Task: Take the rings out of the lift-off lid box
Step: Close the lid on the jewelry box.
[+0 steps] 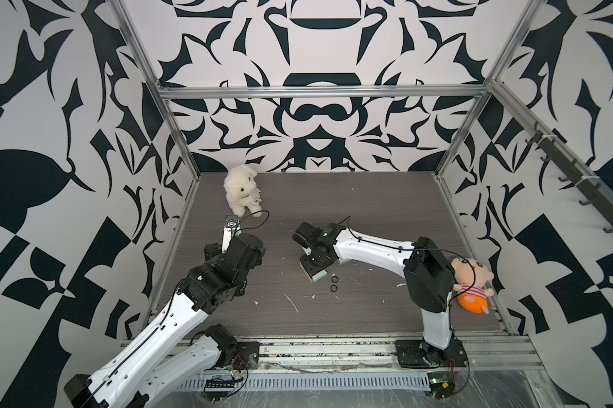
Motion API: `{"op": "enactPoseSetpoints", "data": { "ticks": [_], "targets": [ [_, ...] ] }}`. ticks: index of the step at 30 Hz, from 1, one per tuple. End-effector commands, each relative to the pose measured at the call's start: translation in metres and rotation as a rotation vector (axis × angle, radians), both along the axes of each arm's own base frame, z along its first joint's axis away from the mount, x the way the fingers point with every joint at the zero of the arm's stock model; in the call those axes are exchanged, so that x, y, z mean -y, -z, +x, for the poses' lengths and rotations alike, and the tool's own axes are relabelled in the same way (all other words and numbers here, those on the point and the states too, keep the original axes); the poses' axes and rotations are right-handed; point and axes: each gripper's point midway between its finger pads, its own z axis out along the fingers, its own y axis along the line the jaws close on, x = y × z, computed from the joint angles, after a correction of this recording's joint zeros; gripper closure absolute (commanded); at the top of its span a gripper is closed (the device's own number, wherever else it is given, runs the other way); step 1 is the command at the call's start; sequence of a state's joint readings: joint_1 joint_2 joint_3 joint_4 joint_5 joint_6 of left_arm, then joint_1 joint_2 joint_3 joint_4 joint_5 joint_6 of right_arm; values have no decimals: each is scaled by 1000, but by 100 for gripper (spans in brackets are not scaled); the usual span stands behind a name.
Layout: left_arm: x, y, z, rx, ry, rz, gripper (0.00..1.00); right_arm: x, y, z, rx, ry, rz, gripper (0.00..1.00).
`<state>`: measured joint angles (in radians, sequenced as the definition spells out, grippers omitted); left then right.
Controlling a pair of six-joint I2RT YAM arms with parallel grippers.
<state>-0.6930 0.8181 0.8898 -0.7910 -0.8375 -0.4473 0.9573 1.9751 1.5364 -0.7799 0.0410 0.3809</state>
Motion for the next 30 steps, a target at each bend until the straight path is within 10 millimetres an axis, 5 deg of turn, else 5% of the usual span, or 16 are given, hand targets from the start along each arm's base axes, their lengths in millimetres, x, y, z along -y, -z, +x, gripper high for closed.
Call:
{"op": "enactPoseSetpoints", "data": {
  "ticks": [1,30],
  "targets": [
    [-4,7,-3,-18,-4,12,0,-6,-19,7,39,-33,11,54],
    [-4,8,-3,-22,-3,-3,0,-10,-1,22,11,-5,1,55]
  ]
}}
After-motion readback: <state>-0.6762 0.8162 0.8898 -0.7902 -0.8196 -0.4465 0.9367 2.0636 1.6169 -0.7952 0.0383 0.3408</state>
